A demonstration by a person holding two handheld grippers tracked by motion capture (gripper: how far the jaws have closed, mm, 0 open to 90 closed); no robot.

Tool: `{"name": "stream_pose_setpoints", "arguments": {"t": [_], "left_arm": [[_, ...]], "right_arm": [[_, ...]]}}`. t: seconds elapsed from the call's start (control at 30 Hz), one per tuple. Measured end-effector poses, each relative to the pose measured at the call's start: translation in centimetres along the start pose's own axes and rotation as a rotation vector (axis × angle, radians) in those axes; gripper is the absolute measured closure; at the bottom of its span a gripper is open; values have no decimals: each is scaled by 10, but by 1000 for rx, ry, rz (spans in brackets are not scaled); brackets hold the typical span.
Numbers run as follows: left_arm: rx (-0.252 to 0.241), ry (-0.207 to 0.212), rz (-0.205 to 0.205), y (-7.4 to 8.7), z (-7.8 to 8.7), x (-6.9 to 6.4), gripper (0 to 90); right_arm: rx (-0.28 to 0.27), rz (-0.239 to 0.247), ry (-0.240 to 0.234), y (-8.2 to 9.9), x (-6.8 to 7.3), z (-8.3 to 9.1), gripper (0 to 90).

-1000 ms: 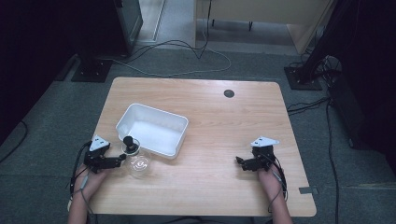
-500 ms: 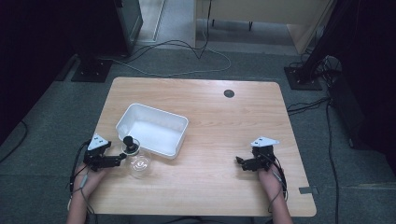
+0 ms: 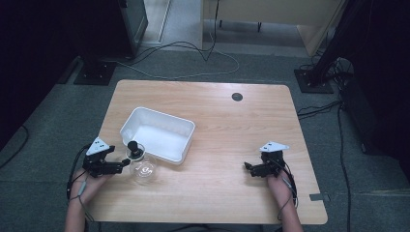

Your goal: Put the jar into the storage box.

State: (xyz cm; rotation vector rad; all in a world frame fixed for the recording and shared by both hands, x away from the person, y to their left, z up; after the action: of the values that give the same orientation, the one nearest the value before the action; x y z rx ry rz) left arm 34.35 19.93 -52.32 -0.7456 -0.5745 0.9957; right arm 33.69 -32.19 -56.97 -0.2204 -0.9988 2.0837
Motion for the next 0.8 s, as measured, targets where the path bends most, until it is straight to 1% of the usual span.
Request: {"name": "stream_pose_setpoints", "arguments": {"t": [0.07, 0.13, 0.23, 0.4, 0.5, 0.53, 0.57, 0.63, 0.7, 0.73, 0.8], "left_arm": [[-6, 20, 16, -2, 4, 0, 140], [-11, 35, 15, -5, 7, -1, 140], [-11, 47, -15, -7, 12, -5, 140], [-5, 71, -47, -10, 18, -11, 140], [-10, 89, -51, -11, 21, -13, 140], [-10, 89, -51, -11, 21, -13, 140], [-6, 108, -45, -12, 23, -15, 140], [0, 120, -44, -13, 25, -17, 140], [1, 127, -53, -13, 26, -18, 141], [0, 134, -65, -14, 28, -20, 141], [-1, 134, -73, -14, 29, -21, 141]], "right_arm": [[0, 0, 0, 0, 0, 0, 0], [0, -1, 0, 0, 0, 0, 0], [0, 0, 0, 0, 0, 0, 0], [-1, 0, 0, 0, 0, 0, 0], [0, 0, 0, 0, 0, 0, 0], [-1, 0, 0, 0, 0, 0, 0], [0, 0, 0, 0, 0, 0, 0], [-1, 0, 0, 0, 0, 0, 0], [-1, -1, 0, 0, 0, 0, 0], [-1, -1, 0, 0, 0, 0, 0], [-1, -1, 0, 0, 0, 0, 0]]}}
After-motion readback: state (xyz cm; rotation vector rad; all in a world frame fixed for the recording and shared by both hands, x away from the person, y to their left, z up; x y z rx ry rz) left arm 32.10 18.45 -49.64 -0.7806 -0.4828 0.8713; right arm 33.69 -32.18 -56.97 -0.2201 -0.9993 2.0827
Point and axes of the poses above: each handheld gripper's, and its own axes: z roughly backward along the jaws, y roughly out of its underside, x roughly to its left, the point moved 6 cm from there along -z, roughly forward along the jaws, and after that the axes turned 13 degrees about -y, right-handed, at the moved point
